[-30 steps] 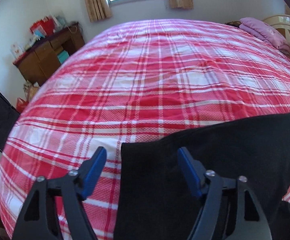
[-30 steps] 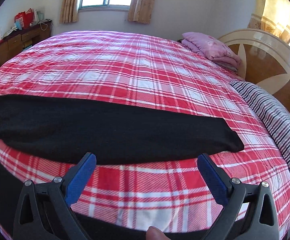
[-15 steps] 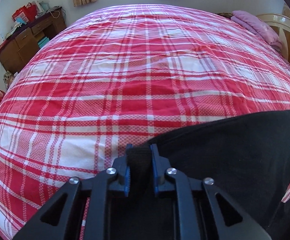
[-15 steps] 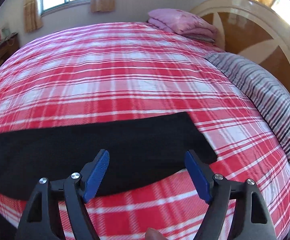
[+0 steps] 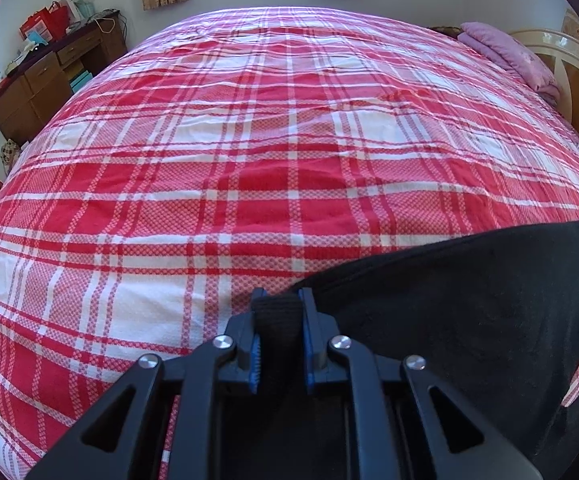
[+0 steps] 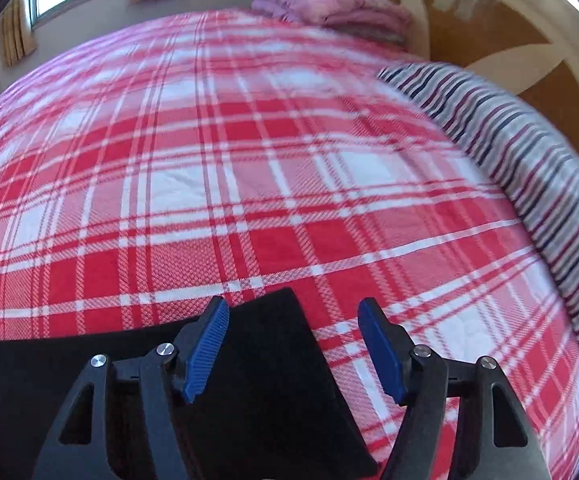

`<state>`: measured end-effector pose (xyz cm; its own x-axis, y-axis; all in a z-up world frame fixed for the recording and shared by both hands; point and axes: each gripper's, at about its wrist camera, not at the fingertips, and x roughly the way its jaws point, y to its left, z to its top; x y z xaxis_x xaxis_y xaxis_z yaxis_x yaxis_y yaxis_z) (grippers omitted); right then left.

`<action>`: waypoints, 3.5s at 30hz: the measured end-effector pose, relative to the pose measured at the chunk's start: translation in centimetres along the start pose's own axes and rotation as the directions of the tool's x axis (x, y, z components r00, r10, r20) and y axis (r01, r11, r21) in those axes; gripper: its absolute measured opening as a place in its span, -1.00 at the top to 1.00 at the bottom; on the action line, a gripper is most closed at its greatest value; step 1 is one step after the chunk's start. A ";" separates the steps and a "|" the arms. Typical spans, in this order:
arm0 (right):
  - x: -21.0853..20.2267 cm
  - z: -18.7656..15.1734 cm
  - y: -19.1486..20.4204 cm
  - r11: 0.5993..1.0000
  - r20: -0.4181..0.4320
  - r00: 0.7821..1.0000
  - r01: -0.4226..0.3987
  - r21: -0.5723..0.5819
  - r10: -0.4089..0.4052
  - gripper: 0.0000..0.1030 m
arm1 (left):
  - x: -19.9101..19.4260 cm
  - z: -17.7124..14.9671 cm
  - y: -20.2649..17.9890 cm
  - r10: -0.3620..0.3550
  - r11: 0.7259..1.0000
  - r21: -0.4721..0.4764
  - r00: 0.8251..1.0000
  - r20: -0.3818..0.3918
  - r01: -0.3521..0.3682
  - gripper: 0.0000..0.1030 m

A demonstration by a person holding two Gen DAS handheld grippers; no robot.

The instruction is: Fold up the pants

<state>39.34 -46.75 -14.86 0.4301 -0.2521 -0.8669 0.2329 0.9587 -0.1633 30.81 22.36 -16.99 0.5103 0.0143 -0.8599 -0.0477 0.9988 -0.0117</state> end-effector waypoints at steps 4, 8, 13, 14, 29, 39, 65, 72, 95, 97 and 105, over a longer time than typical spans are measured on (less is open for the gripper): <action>1.5 -0.2 -0.1 0.999 -0.025 0.999 -0.041 -0.002 0.041 -0.17 | 0.1 0.0 -0.3 0.016 1.000 0.013 1.000 0.000 -0.016 0.68; 0.9 -0.4 0.0 0.990 -0.006 0.990 -0.137 0.006 0.137 0.67 | 0.1 0.1 -0.3 0.019 1.000 0.017 1.000 0.003 -0.019 0.68; -2.4 -0.9 0.2 0.987 0.086 0.983 -0.160 -0.009 0.160 0.84 | -1.0 0.2 -0.6 0.038 0.999 0.026 0.998 0.044 -0.039 0.73; -3.5 -1.1 0.1 0.986 0.116 0.979 -0.169 -0.011 0.169 0.85 | -1.5 0.2 -0.5 0.033 0.999 0.022 0.998 0.056 -0.034 0.73; -17.5 -8.9 -4.9 0.965 0.428 0.869 -0.263 -0.026 0.248 0.86 | -9.6 -1.8 0.4 -0.107 0.994 -0.001 0.954 0.281 0.112 0.73; -20.9 -17.2 -9.2 0.952 0.473 0.849 -0.299 0.065 0.235 0.87 | -13.9 -6.7 1.4 -0.189 0.980 0.007 0.906 0.380 0.201 0.73; -21.7 -30.1 -11.7 0.962 0.318 0.937 -0.207 0.181 0.142 0.95 | -14.7 -20.3 5.1 -0.176 0.983 0.122 0.916 0.360 0.140 -0.40; -26.0 -29.5 -7.4 0.981 0.388 0.911 -0.181 0.065 0.143 0.65 | -15.3 -21.7 8.2 -0.052 0.998 0.055 0.927 0.372 0.034 -0.44; -23.9 -32.1 29.1 0.637 0.120 0.839 -0.302 -0.709 0.531 -0.35 | -10.3 -16.3 2.5 -0.130 0.992 0.015 0.983 0.132 0.129 0.22; -23.1 -32.2 29.6 0.639 0.112 0.848 -0.297 -0.709 0.519 -0.35 | -10.6 -16.2 2.6 -0.128 0.992 0.003 0.982 0.141 0.128 0.36; -21.9 -32.3 30.1 0.652 0.112 0.860 -0.286 -0.703 0.498 -0.35 | -10.8 -14.5 2.3 -0.131 0.991 -0.021 0.983 0.128 0.134 0.82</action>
<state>8.73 -8.08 -16.03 0.5836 0.2464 -0.7737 -0.5842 0.7893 -0.1893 12.76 23.83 -15.09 0.6177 -0.1104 -0.7786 0.0033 0.9904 -0.1379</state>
